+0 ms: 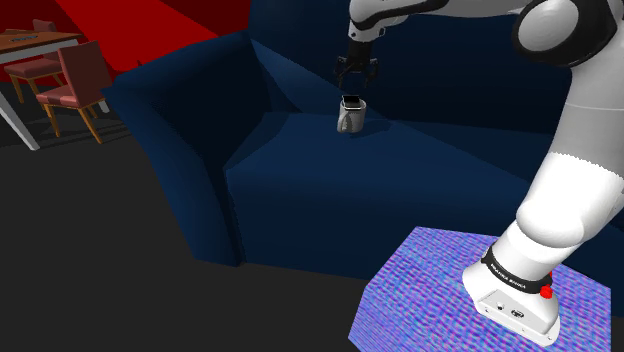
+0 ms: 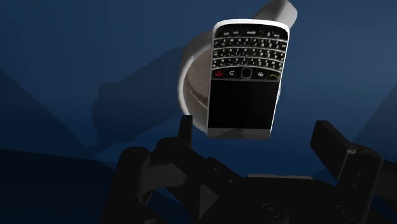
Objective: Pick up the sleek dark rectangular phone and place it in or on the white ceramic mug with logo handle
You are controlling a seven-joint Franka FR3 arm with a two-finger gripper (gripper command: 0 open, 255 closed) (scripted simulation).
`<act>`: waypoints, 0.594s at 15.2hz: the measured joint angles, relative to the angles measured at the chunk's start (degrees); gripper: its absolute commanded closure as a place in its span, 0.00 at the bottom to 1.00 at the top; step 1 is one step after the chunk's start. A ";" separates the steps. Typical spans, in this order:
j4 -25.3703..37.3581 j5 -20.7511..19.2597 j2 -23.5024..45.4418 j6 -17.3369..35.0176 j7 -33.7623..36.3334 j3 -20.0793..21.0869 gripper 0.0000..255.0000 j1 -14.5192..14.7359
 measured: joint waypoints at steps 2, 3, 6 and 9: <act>1.97 0.06 -0.76 -2.71 0.07 0.08 0.00 0.12; 2.41 0.09 -1.00 -3.39 -0.02 0.07 0.00 0.08; 3.38 0.08 -0.85 -4.26 0.02 0.10 0.00 0.15; 3.54 0.08 -0.82 -4.40 0.02 0.10 0.00 0.15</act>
